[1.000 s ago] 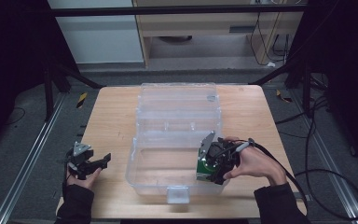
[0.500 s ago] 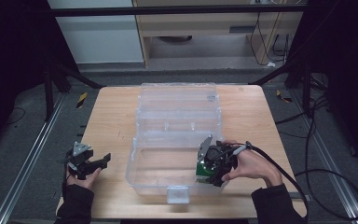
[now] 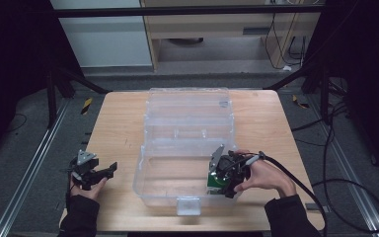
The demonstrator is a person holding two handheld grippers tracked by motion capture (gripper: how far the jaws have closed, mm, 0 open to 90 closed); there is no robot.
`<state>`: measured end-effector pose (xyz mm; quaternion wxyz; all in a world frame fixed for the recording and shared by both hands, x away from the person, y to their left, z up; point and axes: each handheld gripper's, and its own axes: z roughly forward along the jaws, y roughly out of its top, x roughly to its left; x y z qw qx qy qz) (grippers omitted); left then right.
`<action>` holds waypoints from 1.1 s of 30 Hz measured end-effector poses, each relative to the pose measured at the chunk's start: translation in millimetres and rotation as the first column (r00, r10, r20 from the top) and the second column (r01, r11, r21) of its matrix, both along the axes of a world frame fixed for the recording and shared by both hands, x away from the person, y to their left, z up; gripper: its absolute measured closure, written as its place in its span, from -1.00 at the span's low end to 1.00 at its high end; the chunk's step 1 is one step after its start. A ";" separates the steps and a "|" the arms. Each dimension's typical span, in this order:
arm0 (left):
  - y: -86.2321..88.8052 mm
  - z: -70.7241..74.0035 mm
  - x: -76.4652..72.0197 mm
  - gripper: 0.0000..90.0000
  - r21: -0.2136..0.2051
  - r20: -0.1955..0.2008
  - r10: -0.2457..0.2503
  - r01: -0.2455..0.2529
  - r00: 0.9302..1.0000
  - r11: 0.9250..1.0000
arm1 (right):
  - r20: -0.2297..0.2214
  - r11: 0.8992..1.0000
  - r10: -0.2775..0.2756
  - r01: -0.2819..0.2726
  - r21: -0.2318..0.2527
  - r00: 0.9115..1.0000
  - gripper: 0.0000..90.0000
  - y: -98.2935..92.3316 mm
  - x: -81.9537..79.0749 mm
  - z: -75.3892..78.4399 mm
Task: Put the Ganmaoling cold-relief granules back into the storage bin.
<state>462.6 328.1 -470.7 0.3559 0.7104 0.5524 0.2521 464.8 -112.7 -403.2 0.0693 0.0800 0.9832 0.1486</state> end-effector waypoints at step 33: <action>-0.9 0.0 -0.4 -0.41 -0.005 -0.002 -0.010 0.009 1.000 1.000 | 0.150 0.874 -0.331 0.243 0.420 0.932 -0.81 -88.8 -23.0 55.4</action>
